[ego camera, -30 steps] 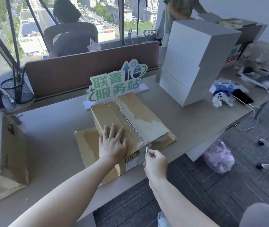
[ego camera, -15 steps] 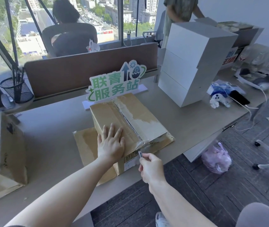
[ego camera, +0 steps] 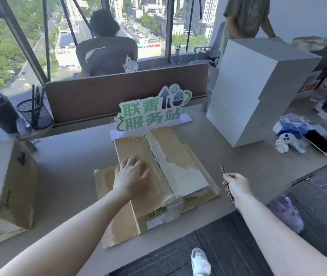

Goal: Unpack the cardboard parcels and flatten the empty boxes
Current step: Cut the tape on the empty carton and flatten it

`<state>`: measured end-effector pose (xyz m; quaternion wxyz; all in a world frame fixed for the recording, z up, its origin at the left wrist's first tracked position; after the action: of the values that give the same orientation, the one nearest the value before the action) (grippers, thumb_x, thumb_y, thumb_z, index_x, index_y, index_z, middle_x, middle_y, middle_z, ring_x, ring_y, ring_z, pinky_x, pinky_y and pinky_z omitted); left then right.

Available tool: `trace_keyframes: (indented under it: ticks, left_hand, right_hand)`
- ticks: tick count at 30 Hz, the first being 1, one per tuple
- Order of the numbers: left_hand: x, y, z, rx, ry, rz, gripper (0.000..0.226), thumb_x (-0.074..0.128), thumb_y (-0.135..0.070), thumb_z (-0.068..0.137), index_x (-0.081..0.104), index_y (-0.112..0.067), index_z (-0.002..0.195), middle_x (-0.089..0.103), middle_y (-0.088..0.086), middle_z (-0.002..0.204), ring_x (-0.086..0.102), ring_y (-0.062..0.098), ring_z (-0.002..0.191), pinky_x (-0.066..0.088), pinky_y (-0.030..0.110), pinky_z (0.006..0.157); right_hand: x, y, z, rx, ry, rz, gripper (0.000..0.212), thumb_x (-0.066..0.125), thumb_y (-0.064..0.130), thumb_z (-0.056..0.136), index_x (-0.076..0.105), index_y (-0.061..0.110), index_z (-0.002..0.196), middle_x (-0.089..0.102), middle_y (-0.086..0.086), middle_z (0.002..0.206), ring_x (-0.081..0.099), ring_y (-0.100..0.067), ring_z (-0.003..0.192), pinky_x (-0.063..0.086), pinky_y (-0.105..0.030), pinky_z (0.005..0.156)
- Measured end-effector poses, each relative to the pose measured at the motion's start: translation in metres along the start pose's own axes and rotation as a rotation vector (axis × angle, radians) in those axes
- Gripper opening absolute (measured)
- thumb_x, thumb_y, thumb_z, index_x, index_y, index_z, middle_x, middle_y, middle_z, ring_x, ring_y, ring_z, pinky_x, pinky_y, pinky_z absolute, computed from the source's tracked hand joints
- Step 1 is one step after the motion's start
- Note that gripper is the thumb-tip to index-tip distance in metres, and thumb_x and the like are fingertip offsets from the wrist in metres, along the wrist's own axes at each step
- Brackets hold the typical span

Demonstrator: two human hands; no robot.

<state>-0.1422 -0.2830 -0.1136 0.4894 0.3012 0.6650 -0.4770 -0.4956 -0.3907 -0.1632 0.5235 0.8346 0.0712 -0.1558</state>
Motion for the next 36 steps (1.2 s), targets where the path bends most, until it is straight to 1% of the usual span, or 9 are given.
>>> trace_keyframes:
  ticks: [6, 11, 18, 20, 23, 28, 32, 34, 36]
  left_hand:
    - [-0.005, -0.01, 0.052, -0.12, -0.024, 0.019, 0.041, 0.041, -0.043, 0.098, 0.047, -0.033, 0.137, 0.026, 0.0, 0.159, 0.015, 0.026, 0.147, 0.013, 0.043, 0.119]
    - [0.007, -0.009, 0.077, -0.25, 0.061, 0.15, 0.058, 0.034, -0.058, 0.096, 0.026, -0.041, 0.151, 0.01, -0.007, 0.164, 0.004, 0.02, 0.151, 0.006, 0.046, 0.12]
    - [0.013, -0.008, 0.069, -0.279, 0.025, 0.196, 0.084, 0.006, -0.076, 0.076, 0.021, -0.043, 0.152, 0.006, -0.011, 0.164, -0.002, 0.016, 0.151, 0.001, 0.043, 0.121]
    - [0.009, -0.01, 0.071, -0.28, -0.012, 0.161, 0.084, 0.009, -0.075, 0.076, 0.03, -0.041, 0.149, 0.015, -0.01, 0.163, 0.005, 0.018, 0.151, 0.004, 0.042, 0.121]
    - [0.0, -0.007, 0.078, -0.312, -0.111, 0.077, 0.058, 0.035, -0.059, 0.092, 0.042, -0.034, 0.144, 0.029, -0.006, 0.158, 0.018, 0.022, 0.147, 0.012, 0.038, 0.12]
    - [-0.012, 0.007, 0.109, -0.415, -0.101, 0.065, 0.049, 0.036, -0.039, 0.1, 0.032, -0.03, 0.149, 0.018, 0.0, 0.163, 0.011, 0.026, 0.149, 0.007, 0.046, 0.12]
    - [-0.017, 0.021, 0.131, -0.463, -0.026, 0.006, 0.043, 0.03, -0.034, 0.101, 0.042, -0.03, 0.142, 0.032, 0.0, 0.157, 0.017, 0.028, 0.147, 0.014, 0.05, 0.114]
    - [-0.017, 0.028, 0.136, -0.457, -0.025, -0.062, 0.038, 0.031, -0.032, 0.101, 0.054, -0.032, 0.131, 0.046, 0.0, 0.145, 0.028, 0.028, 0.139, 0.021, 0.046, 0.109]
    - [-0.017, 0.035, 0.138, -0.453, -0.064, -0.147, 0.034, 0.036, -0.031, 0.1, 0.059, -0.036, 0.124, 0.053, -0.004, 0.138, 0.034, 0.027, 0.132, 0.027, 0.044, 0.105]
  right_hand:
    - [0.005, -0.006, 0.113, -0.051, 0.115, -0.351, 0.016, 0.061, 0.016, 0.093, 0.066, 0.007, 0.08, 0.065, -0.014, 0.077, 0.052, -0.025, 0.064, 0.035, -0.031, 0.059]
    - [0.008, -0.008, 0.18, -0.078, 0.189, -0.574, 0.028, 0.07, 0.014, 0.087, 0.061, 0.005, 0.062, 0.052, -0.009, 0.055, 0.044, -0.023, 0.053, 0.028, -0.029, 0.051]
    - [0.021, -0.003, 0.208, -0.154, 0.336, -0.827, 0.02, 0.063, 0.01, 0.086, 0.063, 0.019, 0.068, 0.069, -0.009, 0.083, 0.063, -0.027, 0.082, 0.042, -0.029, 0.061]
    - [0.025, 0.009, 0.205, -0.188, 0.323, -0.836, 0.015, 0.062, 0.012, 0.088, 0.063, 0.016, 0.074, 0.071, -0.013, 0.093, 0.064, -0.03, 0.089, 0.044, -0.03, 0.067]
    - [0.054, 0.059, 0.182, -0.345, 0.307, -0.65, 0.011, 0.057, 0.011, 0.094, 0.068, 0.01, 0.095, 0.07, -0.015, 0.102, 0.064, -0.033, 0.097, 0.043, -0.032, 0.071]
    - [0.147, 0.17, 0.098, -0.823, 0.441, -0.475, 0.022, 0.053, 0.011, 0.097, 0.069, 0.01, 0.113, 0.069, -0.004, 0.108, 0.062, -0.022, 0.101, 0.049, -0.032, 0.086]
    - [0.233, 0.199, 0.042, -1.044, 0.662, -0.685, 0.041, 0.05, 0.021, 0.099, 0.054, 0.015, 0.139, 0.056, -0.003, 0.136, 0.045, -0.023, 0.129, 0.039, -0.039, 0.108]
    - [0.269, 0.195, 0.034, -1.025, 0.728, -0.843, 0.047, 0.043, 0.03, 0.102, 0.045, 0.017, 0.147, 0.043, 0.0, 0.15, 0.031, -0.023, 0.141, 0.03, -0.042, 0.116]
    - [0.294, 0.187, 0.036, -0.962, 0.74, -0.931, 0.043, 0.038, 0.037, 0.102, 0.052, 0.02, 0.139, 0.045, 0.001, 0.148, 0.037, -0.026, 0.138, 0.031, -0.045, 0.114]
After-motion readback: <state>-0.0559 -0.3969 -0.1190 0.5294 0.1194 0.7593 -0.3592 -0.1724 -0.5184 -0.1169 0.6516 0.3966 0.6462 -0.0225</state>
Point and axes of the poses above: each hand's wrist, its own z-axis towards the middle knuckle, its own x-axis out of the palm, y = z × x, the point moved 7 cm from there along z, towards the middle knuckle
